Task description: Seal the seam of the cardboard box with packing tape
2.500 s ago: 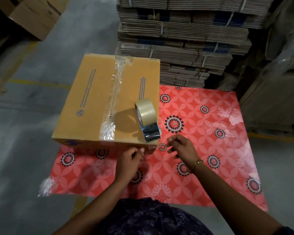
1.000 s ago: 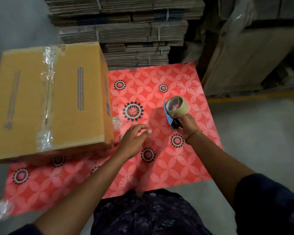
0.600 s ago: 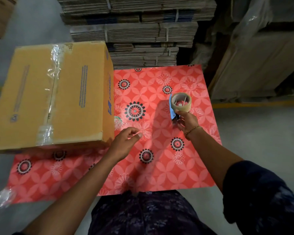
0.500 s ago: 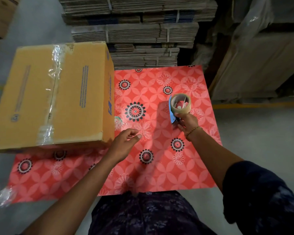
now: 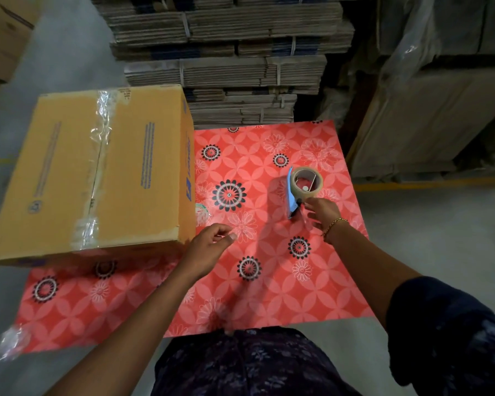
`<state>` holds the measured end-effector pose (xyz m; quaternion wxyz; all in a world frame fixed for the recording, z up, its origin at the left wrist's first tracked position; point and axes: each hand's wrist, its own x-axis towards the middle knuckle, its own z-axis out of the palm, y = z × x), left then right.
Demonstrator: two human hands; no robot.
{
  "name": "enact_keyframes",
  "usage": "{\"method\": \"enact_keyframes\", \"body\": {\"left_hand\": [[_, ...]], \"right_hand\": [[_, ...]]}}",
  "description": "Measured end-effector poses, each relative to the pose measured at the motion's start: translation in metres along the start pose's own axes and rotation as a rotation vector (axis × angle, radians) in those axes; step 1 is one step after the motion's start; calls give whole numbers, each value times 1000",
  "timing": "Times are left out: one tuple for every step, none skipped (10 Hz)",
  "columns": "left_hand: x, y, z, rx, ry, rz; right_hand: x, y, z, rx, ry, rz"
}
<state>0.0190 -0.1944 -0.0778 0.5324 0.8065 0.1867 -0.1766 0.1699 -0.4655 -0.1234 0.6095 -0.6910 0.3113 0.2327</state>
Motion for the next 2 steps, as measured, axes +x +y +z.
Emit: {"method": "enact_keyframes", "body": {"left_hand": [[0,6,-8,6,-8,19],[0,13,-19,3,-22,56]], "right_hand": [[-11,-1,-1,-1,-46,-12],[-26,8,7,-18,-58,-36]]}}
